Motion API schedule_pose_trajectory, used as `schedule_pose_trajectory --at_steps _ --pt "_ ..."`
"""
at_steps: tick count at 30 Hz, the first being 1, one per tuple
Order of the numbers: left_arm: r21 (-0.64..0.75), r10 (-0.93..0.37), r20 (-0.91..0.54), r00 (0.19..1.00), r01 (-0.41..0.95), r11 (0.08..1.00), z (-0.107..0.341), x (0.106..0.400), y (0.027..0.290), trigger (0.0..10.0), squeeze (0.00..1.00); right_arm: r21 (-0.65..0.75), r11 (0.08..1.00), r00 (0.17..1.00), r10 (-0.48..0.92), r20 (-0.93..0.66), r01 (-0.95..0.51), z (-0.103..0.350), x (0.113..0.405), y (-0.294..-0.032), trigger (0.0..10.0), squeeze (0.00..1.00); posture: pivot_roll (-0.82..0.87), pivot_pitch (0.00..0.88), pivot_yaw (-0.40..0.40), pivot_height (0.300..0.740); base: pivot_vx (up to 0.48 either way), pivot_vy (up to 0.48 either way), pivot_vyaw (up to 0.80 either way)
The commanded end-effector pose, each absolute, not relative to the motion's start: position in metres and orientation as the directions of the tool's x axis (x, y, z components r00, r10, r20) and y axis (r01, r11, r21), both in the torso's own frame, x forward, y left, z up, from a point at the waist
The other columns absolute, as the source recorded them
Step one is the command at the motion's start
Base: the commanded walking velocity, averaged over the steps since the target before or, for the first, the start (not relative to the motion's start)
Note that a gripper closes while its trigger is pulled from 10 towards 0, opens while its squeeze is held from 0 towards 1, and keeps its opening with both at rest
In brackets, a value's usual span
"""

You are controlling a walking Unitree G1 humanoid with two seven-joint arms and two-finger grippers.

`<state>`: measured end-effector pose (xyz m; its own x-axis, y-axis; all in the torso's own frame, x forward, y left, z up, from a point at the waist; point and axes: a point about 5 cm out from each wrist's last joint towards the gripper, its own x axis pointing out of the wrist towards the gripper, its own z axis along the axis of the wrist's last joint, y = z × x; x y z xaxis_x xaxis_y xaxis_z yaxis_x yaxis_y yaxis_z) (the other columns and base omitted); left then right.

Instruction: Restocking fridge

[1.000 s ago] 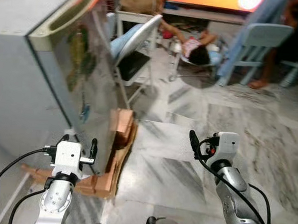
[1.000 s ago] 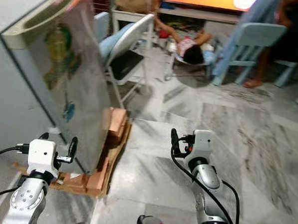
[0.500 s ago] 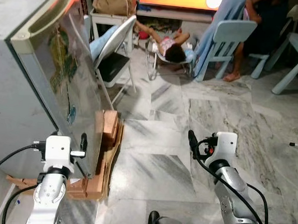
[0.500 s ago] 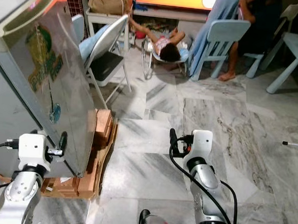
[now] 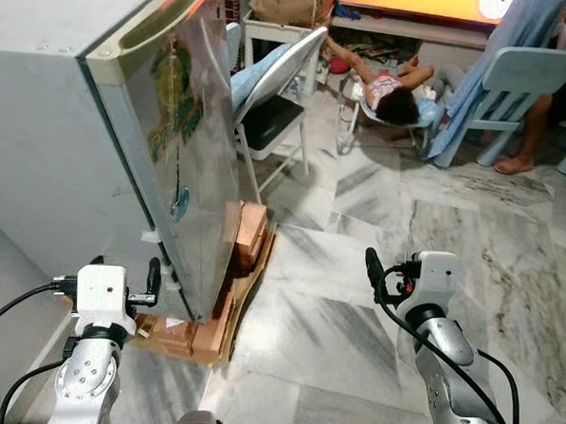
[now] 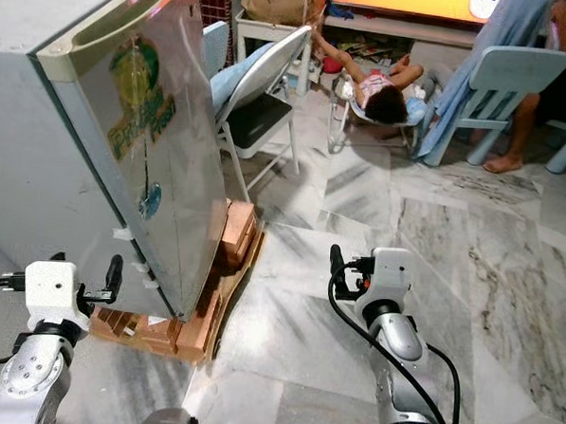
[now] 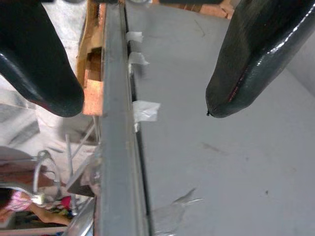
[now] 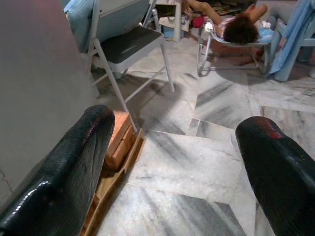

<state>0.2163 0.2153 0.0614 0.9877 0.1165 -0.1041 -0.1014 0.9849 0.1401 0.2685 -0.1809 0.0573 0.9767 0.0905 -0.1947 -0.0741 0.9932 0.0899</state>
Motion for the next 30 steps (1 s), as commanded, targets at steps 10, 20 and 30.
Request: schedule_pose_trajectory --at_steps 10,20,30 --pt "0.159 0.069 -0.108 0.992 -0.051 0.986 0.0627 0.2191 0.2094 10.0 0.0 0.073 0.993 0.977 0.109 -0.186 -0.096 0.0592 0.2714 -0.1769 10.0 0.0 -0.01 0.057 -0.012 0.74 0.024 0.298 -0.21" --pt "0.191 0.021 -0.117 0.993 0.002 0.982 0.0639 0.221 0.2107 10.0 0.0 0.071 0.993 0.976 0.107 -0.189 -0.095 0.059 0.2719 -0.1762 10.0 0.0 -0.01 0.062 -0.013 0.74 0.0 0.0 -0.64" --pt "0.157 0.012 -0.101 0.995 0.004 0.988 0.0688 0.2198 0.2107 10.0 0.0 0.067 0.994 0.977 0.096 -0.19 -0.085 0.058 0.2701 -0.1772 10.0 0.0 -0.01 0.067 -0.009 0.74 0.0 0.0 -0.61"
